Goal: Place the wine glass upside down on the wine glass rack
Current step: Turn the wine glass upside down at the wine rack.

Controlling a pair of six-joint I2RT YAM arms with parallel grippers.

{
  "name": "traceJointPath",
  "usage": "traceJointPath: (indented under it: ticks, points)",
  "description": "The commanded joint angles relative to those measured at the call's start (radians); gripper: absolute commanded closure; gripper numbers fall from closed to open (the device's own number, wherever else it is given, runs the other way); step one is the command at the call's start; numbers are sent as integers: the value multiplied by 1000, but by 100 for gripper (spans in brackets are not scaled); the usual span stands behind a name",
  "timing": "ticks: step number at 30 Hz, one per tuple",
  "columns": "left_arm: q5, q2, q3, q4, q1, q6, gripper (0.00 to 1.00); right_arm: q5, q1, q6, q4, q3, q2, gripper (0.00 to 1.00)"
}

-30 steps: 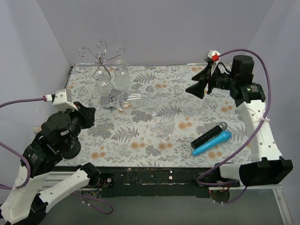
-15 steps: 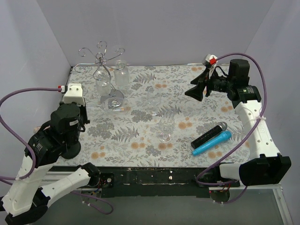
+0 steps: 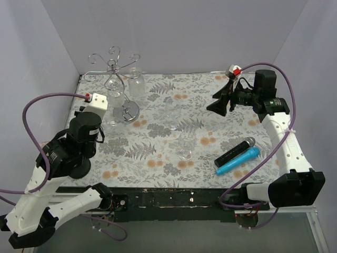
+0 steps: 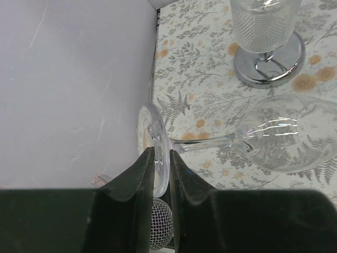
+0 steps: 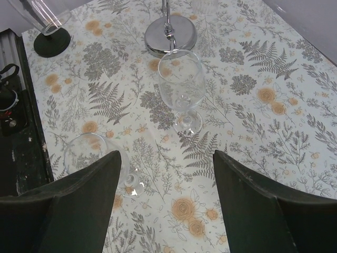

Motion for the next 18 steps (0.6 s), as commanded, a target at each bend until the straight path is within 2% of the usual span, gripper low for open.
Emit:
traceJointPath:
  ticks: [1, 13, 18]
  points:
    - [-75, 17, -1, 32, -2, 110, 100, -40, -11, -15, 46, -20, 2, 22]
    - [-135, 94, -18, 187, -2, 330, 100, -122, -66, -11, 57, -45, -7, 22]
    - [-126, 126, -1, 204, 20, 374, 100, -159, -94, -7, 63, -54, -12, 23]
